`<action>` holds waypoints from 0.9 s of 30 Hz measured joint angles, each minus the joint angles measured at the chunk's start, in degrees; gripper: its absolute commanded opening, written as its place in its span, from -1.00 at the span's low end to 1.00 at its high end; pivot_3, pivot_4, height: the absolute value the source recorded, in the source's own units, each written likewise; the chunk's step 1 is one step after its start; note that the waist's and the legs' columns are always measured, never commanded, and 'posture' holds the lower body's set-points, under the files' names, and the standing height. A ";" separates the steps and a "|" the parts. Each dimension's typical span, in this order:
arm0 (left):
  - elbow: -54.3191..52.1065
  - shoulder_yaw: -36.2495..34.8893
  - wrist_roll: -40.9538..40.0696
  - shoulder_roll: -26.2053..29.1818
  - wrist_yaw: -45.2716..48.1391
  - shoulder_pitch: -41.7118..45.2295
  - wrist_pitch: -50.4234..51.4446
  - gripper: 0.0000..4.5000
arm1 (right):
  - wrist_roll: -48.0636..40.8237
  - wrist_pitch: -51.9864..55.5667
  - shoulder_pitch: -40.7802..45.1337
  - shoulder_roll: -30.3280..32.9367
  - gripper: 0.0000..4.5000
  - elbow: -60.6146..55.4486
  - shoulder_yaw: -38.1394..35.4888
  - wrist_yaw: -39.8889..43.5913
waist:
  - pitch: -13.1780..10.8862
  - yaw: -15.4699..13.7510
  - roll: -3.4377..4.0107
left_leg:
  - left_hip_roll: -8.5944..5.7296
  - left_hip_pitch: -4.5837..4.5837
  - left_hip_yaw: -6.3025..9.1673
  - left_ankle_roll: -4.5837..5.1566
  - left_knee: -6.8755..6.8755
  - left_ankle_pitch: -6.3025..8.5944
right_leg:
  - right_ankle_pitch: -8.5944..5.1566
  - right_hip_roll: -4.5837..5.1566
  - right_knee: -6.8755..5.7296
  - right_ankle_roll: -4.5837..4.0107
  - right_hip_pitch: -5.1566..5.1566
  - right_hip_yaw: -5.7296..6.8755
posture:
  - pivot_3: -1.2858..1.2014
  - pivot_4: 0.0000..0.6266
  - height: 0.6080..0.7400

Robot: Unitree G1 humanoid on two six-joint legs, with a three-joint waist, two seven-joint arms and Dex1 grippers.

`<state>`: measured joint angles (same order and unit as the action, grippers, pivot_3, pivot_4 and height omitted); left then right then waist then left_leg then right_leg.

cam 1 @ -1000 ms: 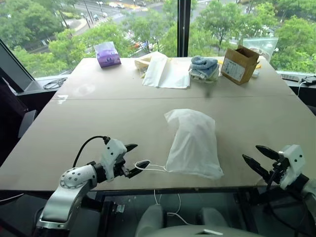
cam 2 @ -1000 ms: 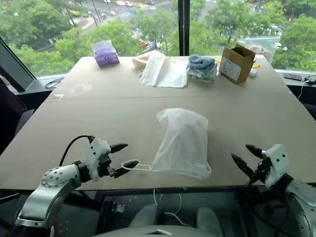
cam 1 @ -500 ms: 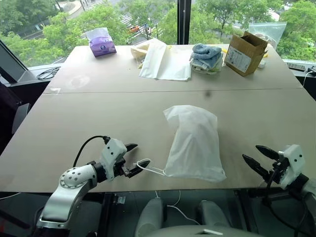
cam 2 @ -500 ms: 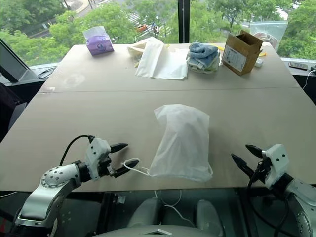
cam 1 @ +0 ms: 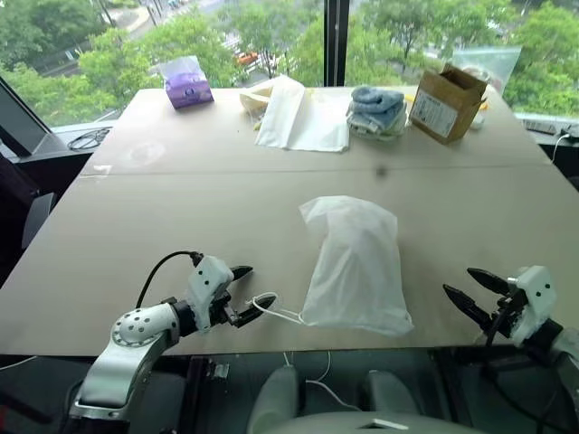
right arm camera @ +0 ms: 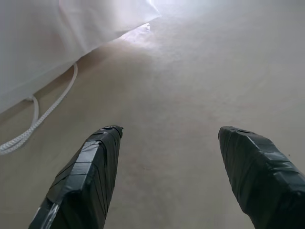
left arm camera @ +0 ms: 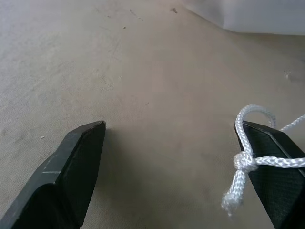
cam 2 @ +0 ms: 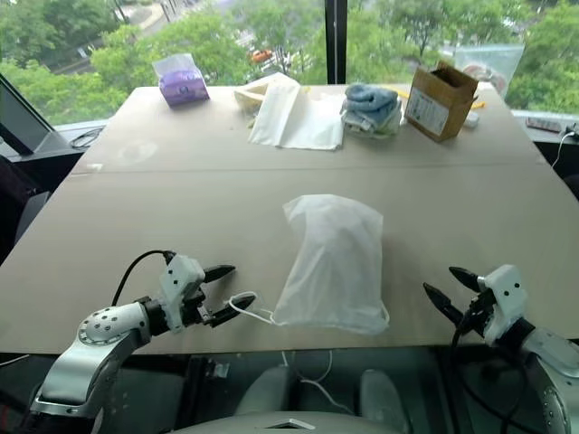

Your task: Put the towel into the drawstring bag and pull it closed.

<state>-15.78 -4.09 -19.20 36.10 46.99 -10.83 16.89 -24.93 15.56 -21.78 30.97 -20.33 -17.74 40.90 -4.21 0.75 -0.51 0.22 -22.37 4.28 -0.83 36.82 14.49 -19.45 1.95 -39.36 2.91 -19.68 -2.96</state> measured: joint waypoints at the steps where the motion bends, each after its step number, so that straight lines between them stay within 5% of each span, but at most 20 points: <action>1: 0.00 0.03 0.21 -0.39 -0.81 -0.13 -0.12 0.97 | 0.41 -0.12 0.11 -0.29 0.54 0.00 0.12 -0.63 | 0.09 0.01 -0.01 | 0.00 -0.02 0.00 0.03 -0.03 0.01 | 0.00 -0.03 0.09 0.00 -0.01 -0.01 | 0.03 -1.00 1.00; 9: 0.01 0.24 2.71 -4.20 -7.19 -1.85 -1.76 0.97 | 4.09 -1.56 -0.26 -3.45 0.54 0.23 3.32 -6.16 | 0.74 0.01 -0.33 | 0.00 0.65 -0.10 0.04 0.04 -0.01 | -0.01 -0.09 0.03 0.00 0.58 -0.15 | 0.03 -1.00 1.00; 27: -0.12 2.10 9.06 -12.62 -21.86 -5.06 -6.69 0.97 | 11.69 -5.98 0.00 -10.29 0.54 0.41 8.84 -18.99 | 1.47 -0.01 -0.21 | -0.01 0.64 -0.08 0.04 0.04 -0.01 | 0.00 -0.11 0.01 0.00 0.58 -0.16 | 0.03 -1.00 1.00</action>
<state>-15.90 -2.00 -10.15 23.47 25.12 -15.89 10.20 -13.23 9.57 -21.78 20.68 -19.93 -8.90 21.91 -2.74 0.74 -0.72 0.21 -21.73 4.20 -0.79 36.86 14.48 -19.45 1.84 -39.36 2.91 -19.10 -3.12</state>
